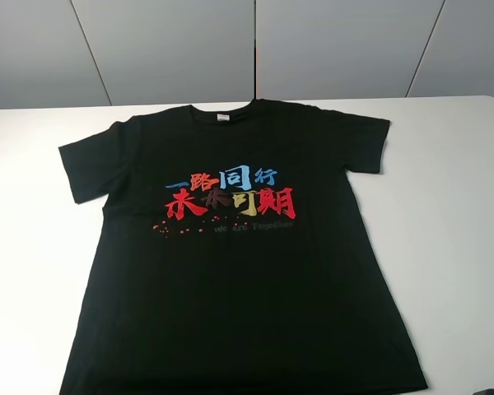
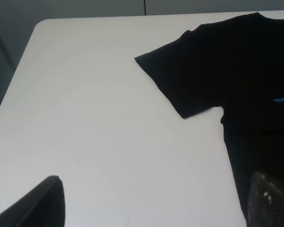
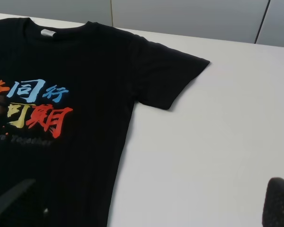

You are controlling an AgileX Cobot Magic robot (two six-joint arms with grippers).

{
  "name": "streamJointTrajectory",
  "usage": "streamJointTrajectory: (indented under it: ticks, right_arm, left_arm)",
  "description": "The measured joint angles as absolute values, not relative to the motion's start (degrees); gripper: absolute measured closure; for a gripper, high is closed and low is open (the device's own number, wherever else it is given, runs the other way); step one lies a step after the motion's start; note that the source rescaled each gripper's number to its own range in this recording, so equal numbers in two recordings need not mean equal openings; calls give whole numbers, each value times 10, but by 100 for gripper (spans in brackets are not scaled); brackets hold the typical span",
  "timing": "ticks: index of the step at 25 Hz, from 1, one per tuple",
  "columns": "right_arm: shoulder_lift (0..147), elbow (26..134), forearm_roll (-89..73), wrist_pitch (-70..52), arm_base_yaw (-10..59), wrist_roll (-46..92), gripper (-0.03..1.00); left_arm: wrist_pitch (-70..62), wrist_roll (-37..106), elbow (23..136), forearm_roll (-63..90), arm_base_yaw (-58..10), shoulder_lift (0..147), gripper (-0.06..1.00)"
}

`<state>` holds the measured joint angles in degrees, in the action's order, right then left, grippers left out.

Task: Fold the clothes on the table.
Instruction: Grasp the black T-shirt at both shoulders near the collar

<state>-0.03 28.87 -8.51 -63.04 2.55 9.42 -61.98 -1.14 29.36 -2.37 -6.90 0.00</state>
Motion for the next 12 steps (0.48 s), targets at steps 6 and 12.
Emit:
streamJointTrajectory:
  ticks: [6, 12]
  right_arm:
    - [0, 289, -85, -630, 26, 94, -3]
    - [0, 289, -85, -630, 26, 94, -3]
  left_arm:
    - [-620, -11, 294, -24, -69, 0, -5]
    - [-620, -11, 294, -24, -69, 0, -5]
